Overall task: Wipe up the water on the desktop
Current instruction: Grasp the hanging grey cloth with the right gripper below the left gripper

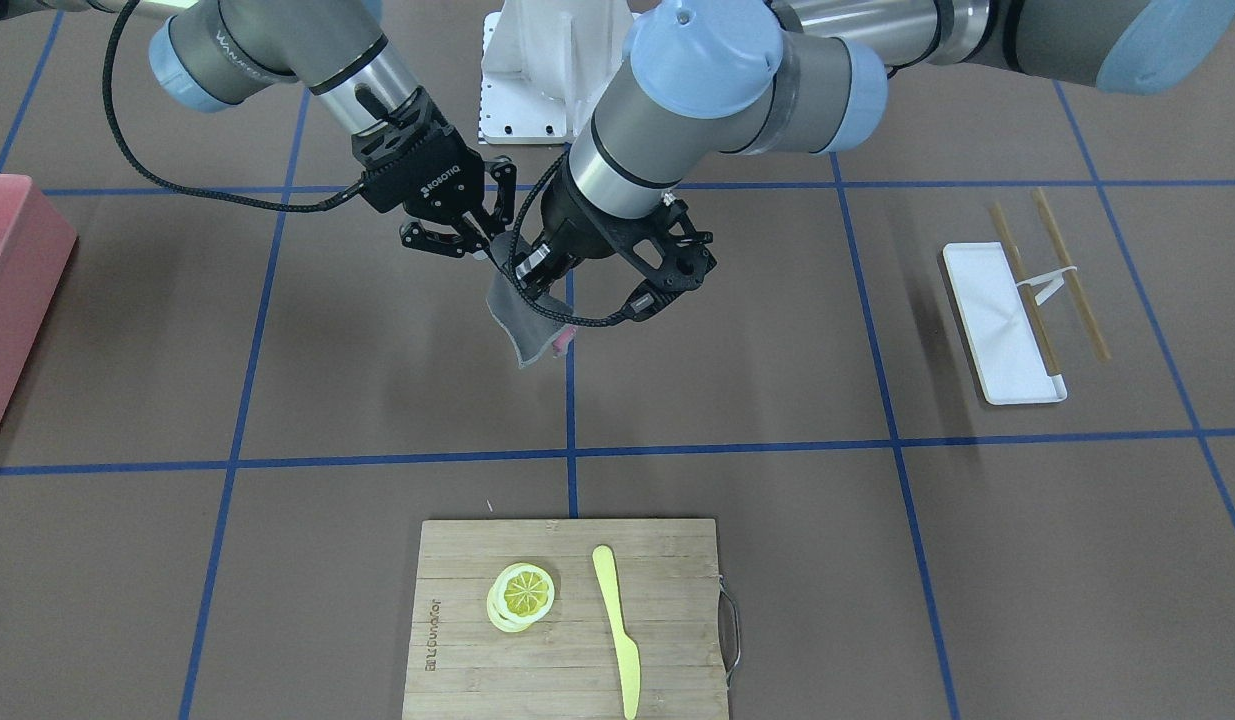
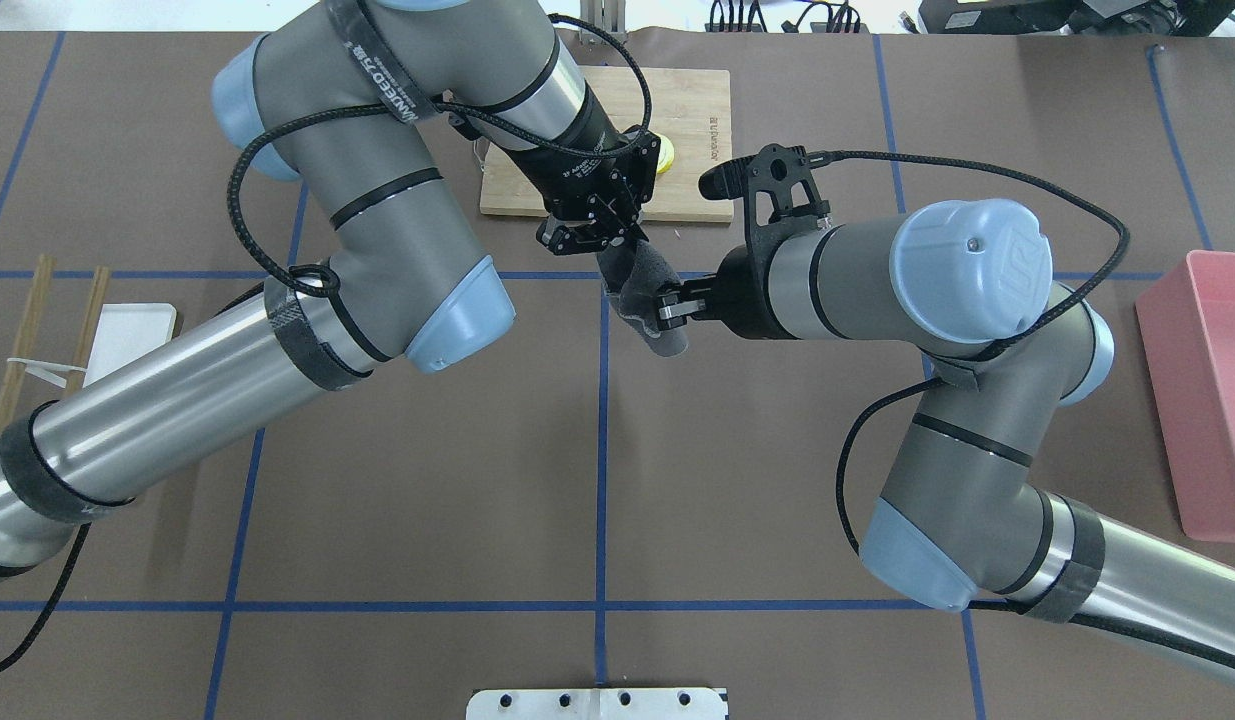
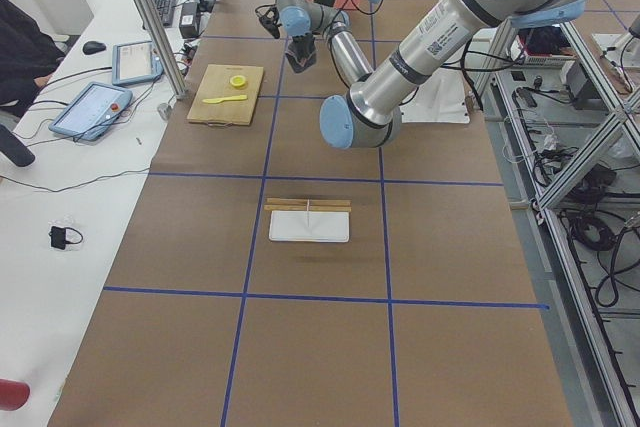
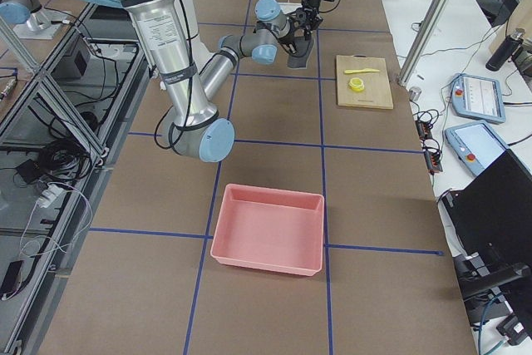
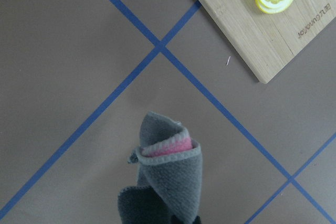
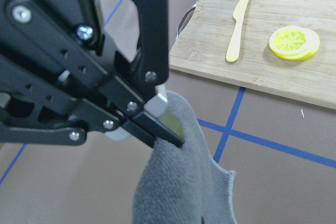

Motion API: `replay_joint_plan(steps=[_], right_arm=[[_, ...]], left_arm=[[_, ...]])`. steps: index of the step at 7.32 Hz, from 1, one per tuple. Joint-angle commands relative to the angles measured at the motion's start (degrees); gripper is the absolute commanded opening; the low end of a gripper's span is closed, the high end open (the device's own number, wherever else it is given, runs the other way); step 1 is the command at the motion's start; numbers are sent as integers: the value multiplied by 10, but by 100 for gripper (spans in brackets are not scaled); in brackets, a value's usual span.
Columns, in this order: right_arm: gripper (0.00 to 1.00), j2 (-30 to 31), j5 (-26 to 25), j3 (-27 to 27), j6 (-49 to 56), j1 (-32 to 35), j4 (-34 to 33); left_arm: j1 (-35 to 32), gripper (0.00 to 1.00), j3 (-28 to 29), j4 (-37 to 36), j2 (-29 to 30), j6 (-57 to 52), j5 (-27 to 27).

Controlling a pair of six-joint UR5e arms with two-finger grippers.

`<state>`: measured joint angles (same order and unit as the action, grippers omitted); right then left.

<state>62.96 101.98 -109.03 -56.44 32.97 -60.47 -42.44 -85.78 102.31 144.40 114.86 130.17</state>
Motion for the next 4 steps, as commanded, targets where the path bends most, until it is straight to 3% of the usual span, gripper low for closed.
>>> replay_joint_plan(steps=[1, 2, 3, 4], right_arm=[[0, 1, 4, -1, 0, 0, 0], [0, 1, 8, -3, 11, 0, -1], [0, 3, 9, -3, 14, 1, -2], [0, 4, 9, -3, 22, 2, -3]], left_arm=[[0, 0, -1, 0, -1, -2, -1], [-3, 4, -1, 0, -2, -4, -2], [-4, 97, -4, 4, -2, -10, -24], [-6, 98, -12, 4, -3, -11, -49]])
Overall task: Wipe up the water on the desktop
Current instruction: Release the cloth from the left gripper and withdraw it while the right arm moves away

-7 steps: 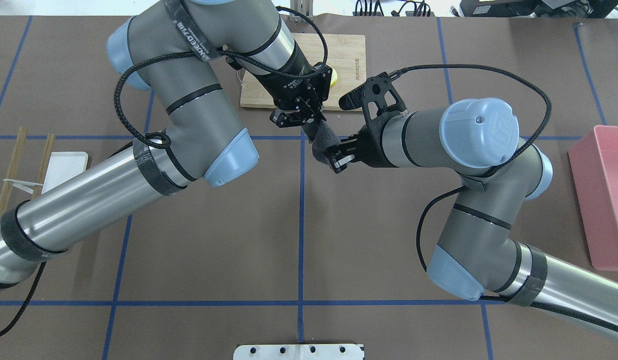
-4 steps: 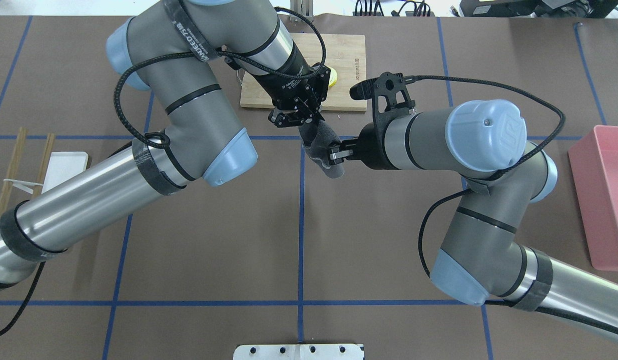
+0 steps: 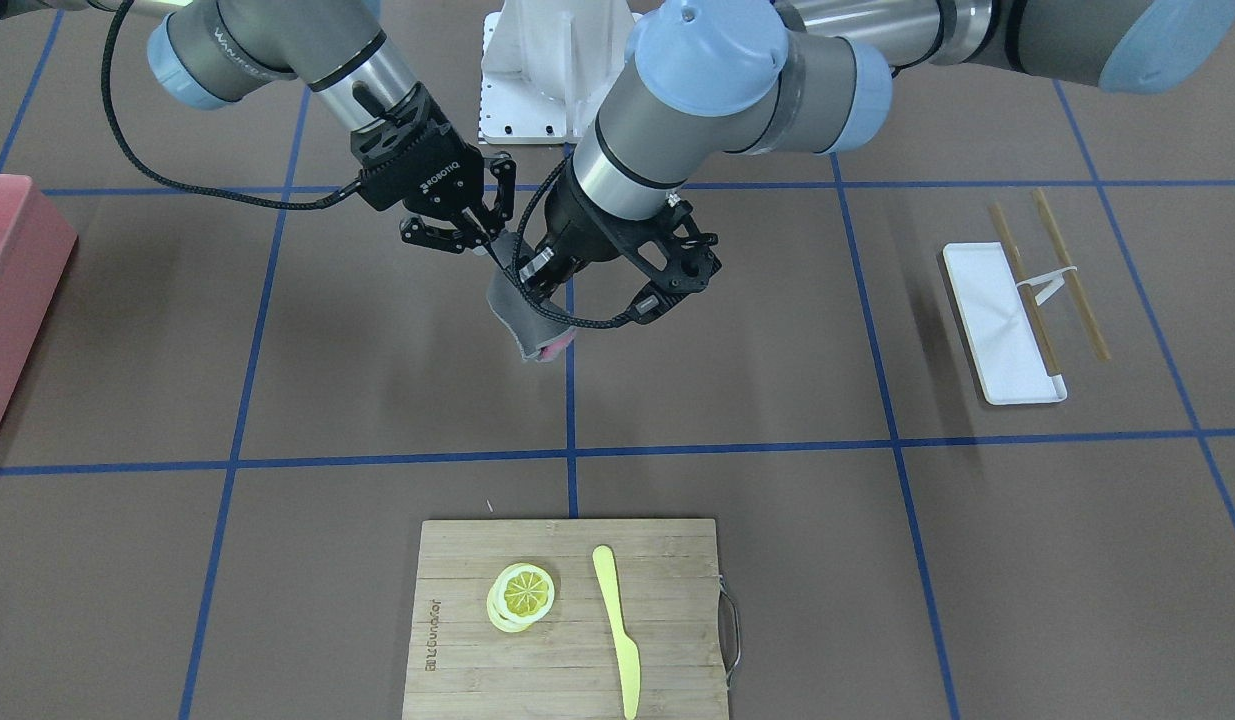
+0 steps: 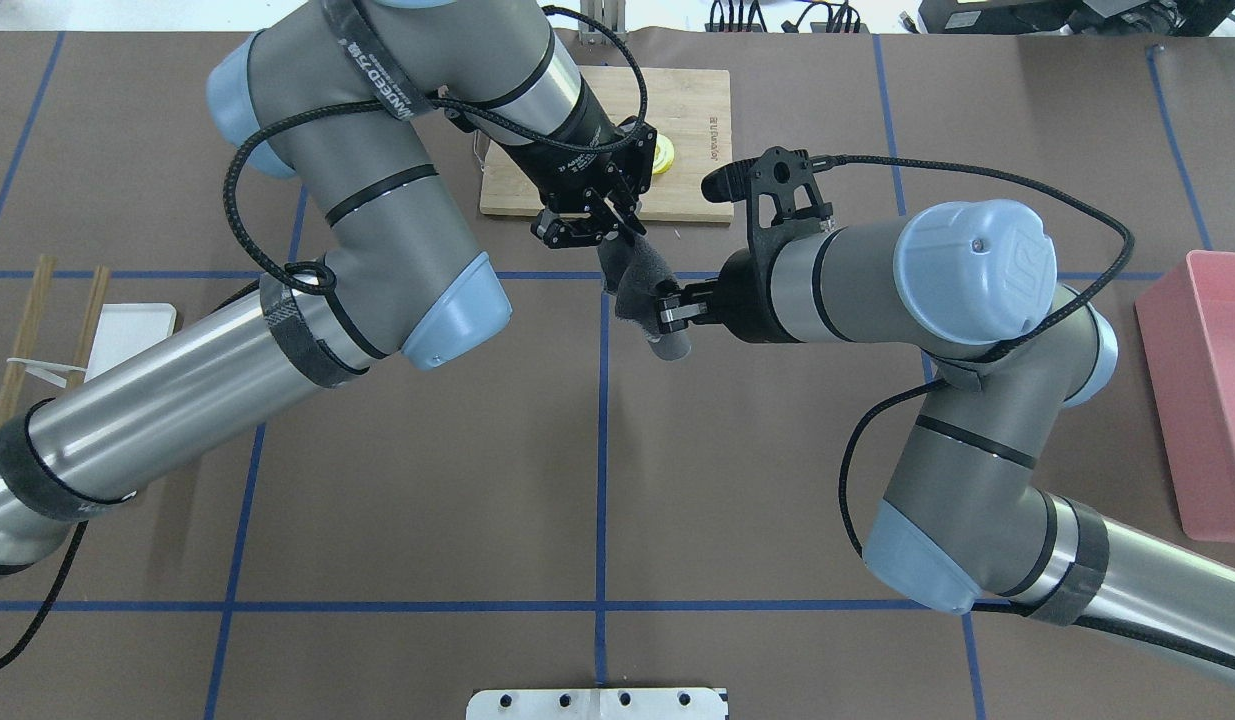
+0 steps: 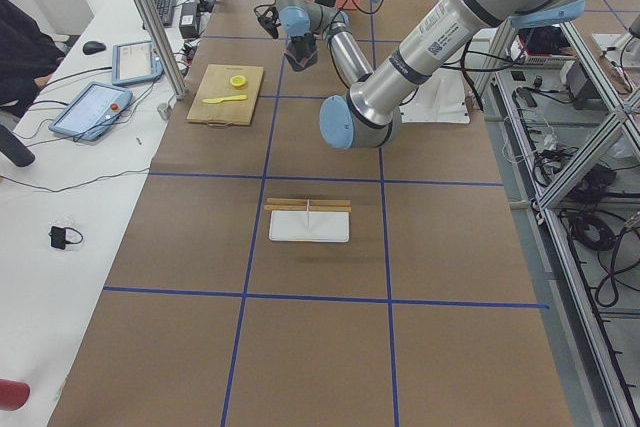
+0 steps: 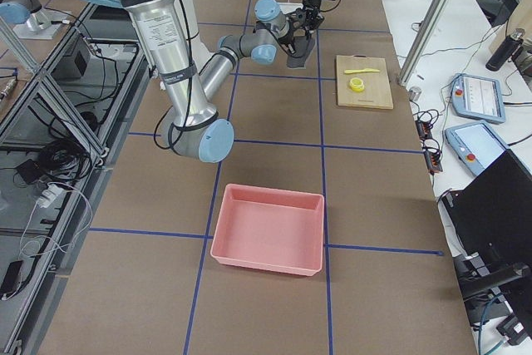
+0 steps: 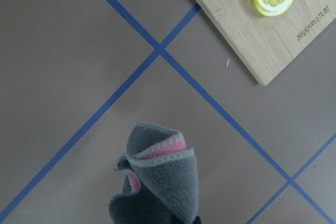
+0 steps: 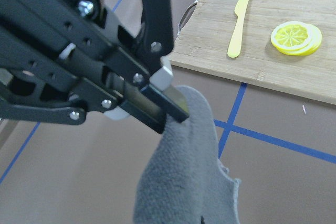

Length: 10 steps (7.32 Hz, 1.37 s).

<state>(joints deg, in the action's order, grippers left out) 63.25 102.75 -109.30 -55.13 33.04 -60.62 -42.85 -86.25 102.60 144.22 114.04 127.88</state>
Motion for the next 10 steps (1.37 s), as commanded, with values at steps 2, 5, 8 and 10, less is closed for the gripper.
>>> replay_joint_plan(steps=[2, 5, 8, 10], right_arm=[[0, 20, 7, 0, 35, 10, -5], [0, 53, 25, 2, 36, 39, -15], [0, 49, 113, 2, 177, 136, -222], [0, 53, 77, 0, 313, 143, -318]], left_arm=[[-34, 98, -121, -4, -73, -79, -44], [-88, 98, -139, -7, -155, -278, -43], [-146, 98, -146, -82, -204, -466, -42], [-172, 98, -170, -136, -220, -613, -45]])
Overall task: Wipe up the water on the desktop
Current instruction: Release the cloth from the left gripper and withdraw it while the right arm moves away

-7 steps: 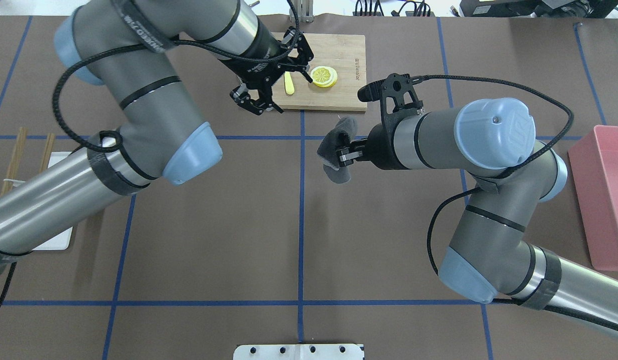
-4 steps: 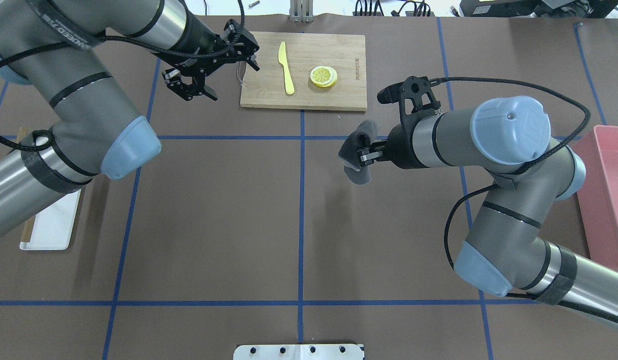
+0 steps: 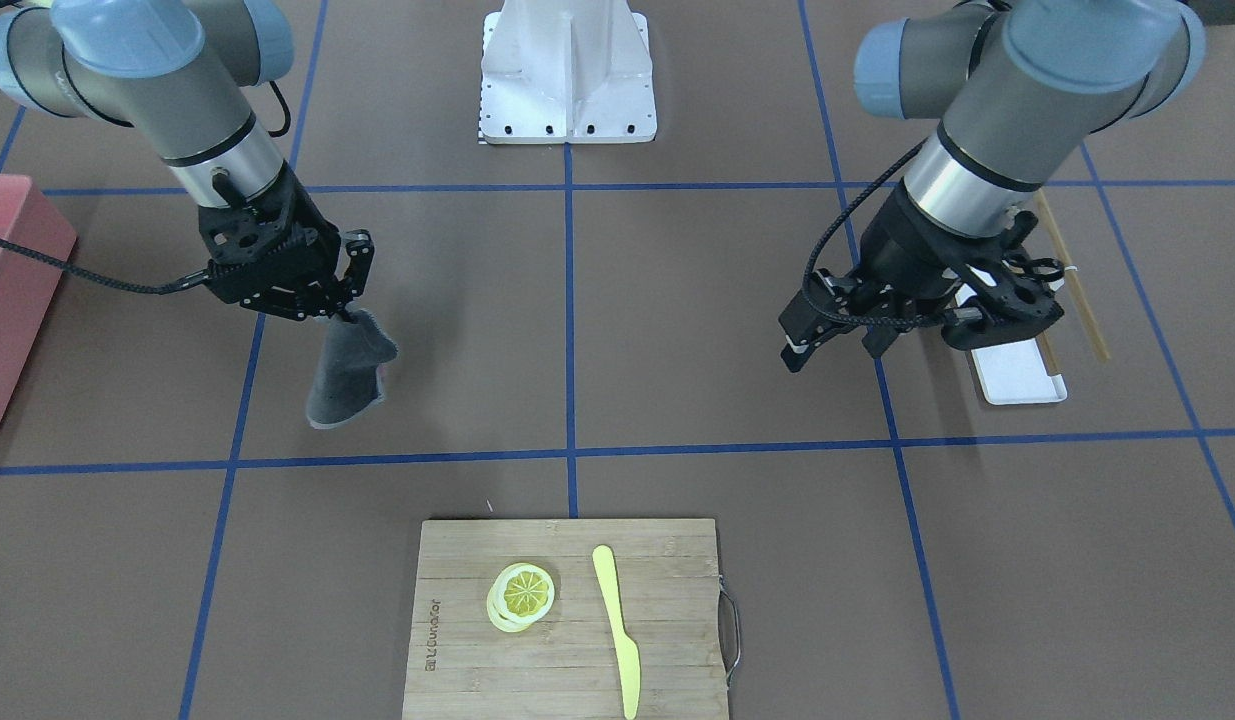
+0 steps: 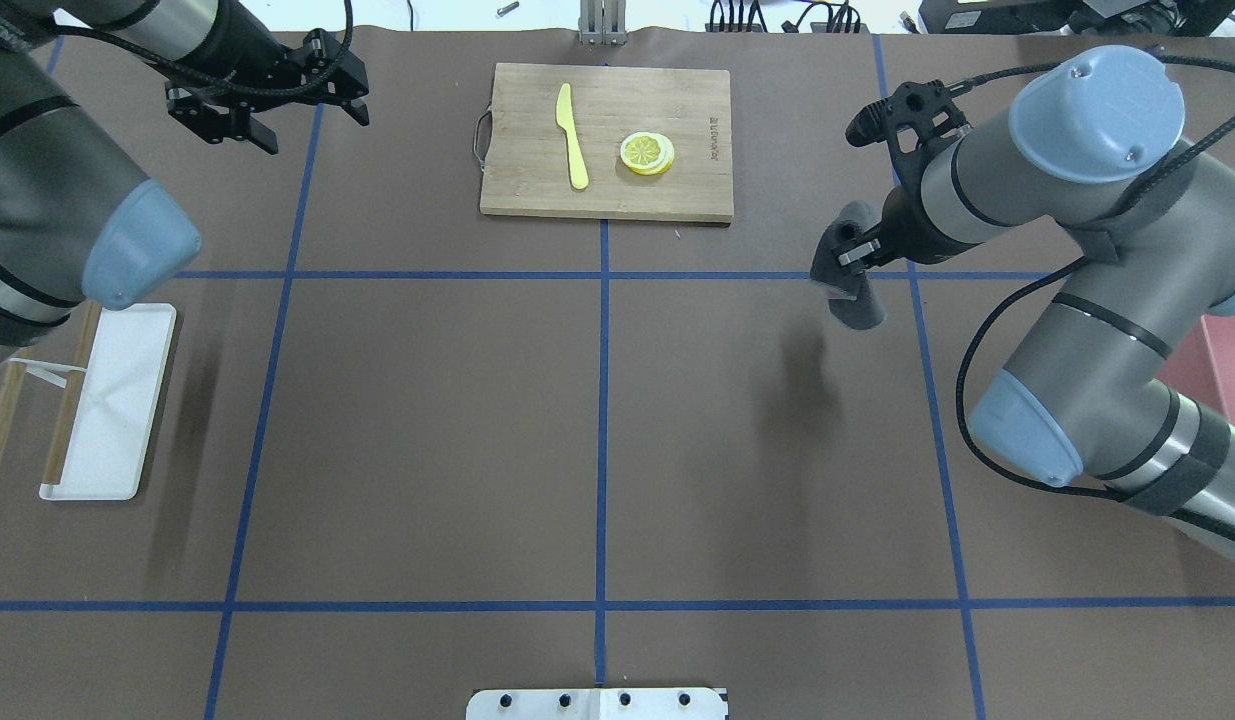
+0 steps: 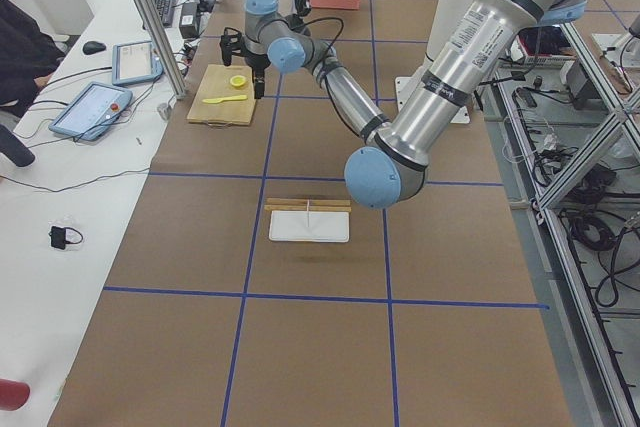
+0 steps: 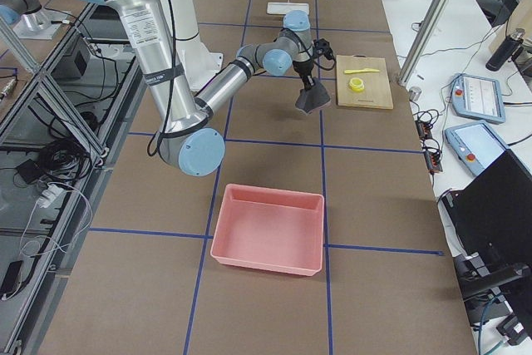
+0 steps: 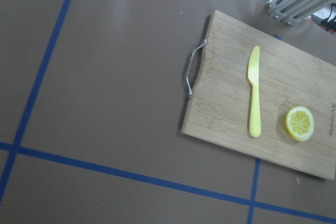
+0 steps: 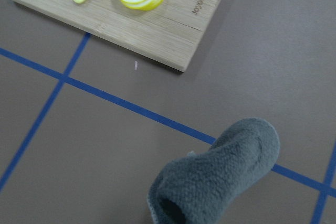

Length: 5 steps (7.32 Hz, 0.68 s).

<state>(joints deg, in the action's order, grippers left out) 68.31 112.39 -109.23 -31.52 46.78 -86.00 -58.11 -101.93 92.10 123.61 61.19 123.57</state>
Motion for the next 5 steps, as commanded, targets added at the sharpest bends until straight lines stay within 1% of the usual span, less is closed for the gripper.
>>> replay_joint_plan(steps=[1, 2, 3, 4, 5], right_arm=[[0, 2, -41, -4, 144, 6, -120], [0, 6, -73, -12, 199, 8, -172], [0, 9, -101, -19, 225, 2, -220], [0, 9, -104, -20, 236, -10, -245], [0, 9, -105, -17, 243, -29, -261]], left_arm=[[-39, 98, -39, -32, -57, -89, -3], [-57, 98, -61, -32, -87, -89, -6], [-60, 98, -74, -31, -120, -91, -6], [-54, 98, -58, -30, -132, -92, -15], [-58, 98, -57, -29, -132, -92, -18]])
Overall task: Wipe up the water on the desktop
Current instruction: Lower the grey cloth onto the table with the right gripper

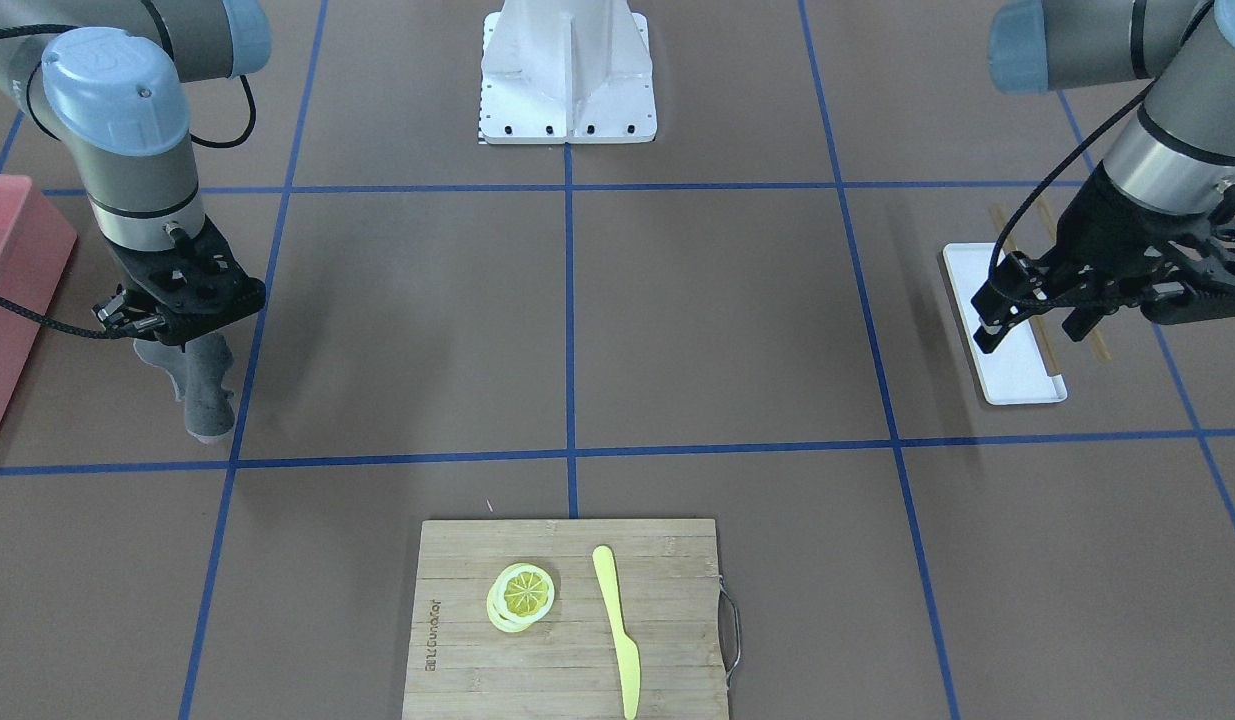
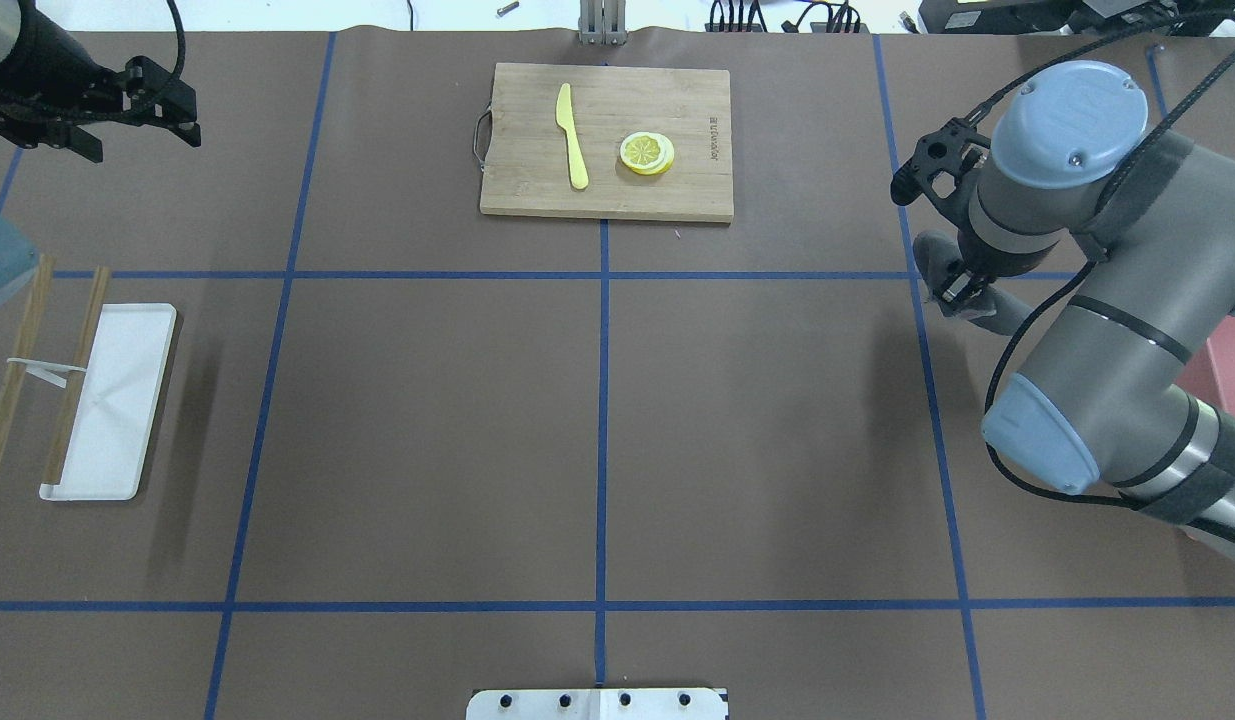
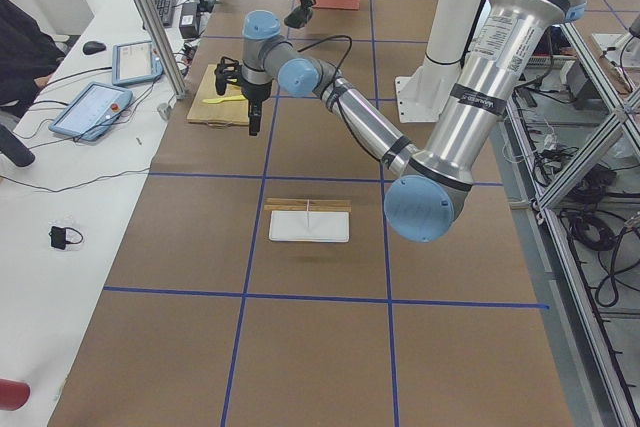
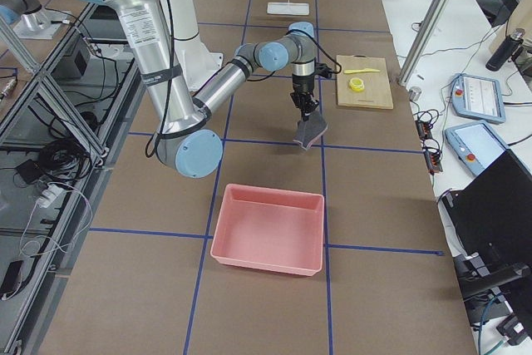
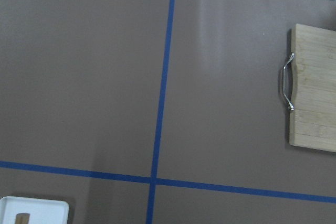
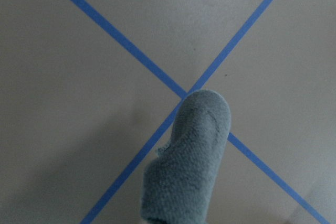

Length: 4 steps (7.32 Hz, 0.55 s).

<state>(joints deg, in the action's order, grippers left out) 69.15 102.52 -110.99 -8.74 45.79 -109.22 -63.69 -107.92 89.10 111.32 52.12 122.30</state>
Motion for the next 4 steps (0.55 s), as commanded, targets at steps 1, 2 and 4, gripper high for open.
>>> replay_joint_plan(steps=[1, 2, 4], right_arm=[[0, 1, -7, 3, 18, -47, -32], [0, 0, -4, 12, 12, -70, -32], [0, -4, 0, 27, -31, -113, -25]], left_arm=[[-5, 98, 3, 1, -9, -1, -7], [-6, 98, 3, -1, -10, -1, -27], [-7, 98, 3, -1, -15, -1, -27]])
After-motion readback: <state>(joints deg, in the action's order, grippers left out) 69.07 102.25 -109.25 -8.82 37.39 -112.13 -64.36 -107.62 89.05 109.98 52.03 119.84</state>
